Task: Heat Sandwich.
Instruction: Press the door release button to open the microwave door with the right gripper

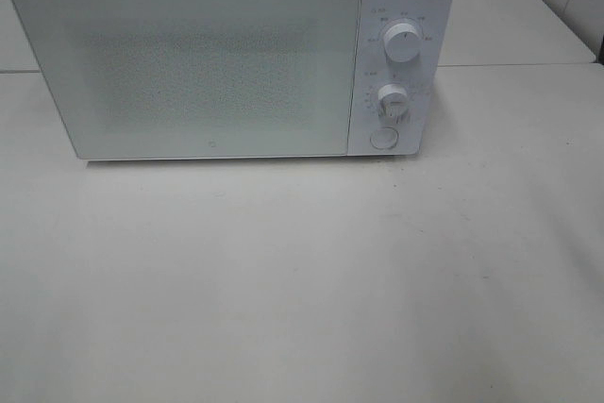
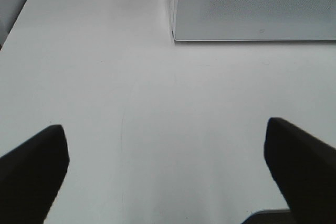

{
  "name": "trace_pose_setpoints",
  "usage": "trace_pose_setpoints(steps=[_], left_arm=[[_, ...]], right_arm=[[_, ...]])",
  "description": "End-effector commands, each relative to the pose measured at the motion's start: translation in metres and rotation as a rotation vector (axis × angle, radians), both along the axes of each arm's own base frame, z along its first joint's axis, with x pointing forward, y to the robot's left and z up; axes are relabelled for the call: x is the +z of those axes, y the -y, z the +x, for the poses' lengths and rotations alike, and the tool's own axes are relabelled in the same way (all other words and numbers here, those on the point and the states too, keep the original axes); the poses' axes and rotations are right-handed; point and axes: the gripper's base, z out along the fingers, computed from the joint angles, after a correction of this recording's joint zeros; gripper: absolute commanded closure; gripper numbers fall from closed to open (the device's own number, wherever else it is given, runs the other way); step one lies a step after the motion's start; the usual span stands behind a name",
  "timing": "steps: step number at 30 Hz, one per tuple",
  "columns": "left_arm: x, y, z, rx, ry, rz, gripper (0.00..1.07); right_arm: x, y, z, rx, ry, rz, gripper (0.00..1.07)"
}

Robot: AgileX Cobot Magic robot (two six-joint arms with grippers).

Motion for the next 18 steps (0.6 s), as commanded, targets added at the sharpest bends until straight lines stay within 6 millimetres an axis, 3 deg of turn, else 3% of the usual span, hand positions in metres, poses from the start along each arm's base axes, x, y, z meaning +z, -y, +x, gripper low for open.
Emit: trace_pose_setpoints(steps=[1,18], left_arm=[[0.0,0.0,-0.002,0.001,0.016,-0.013,0.1],[0.0,0.0,-0.002,0.001,0.016,-0.013,0.1]], right_arm=[[-0.005,-0.001,0.01,-0.001,0.028,0.008,0.31],[-0.071,-0.009,0.035,0.025,0.147,0.014,0.31]])
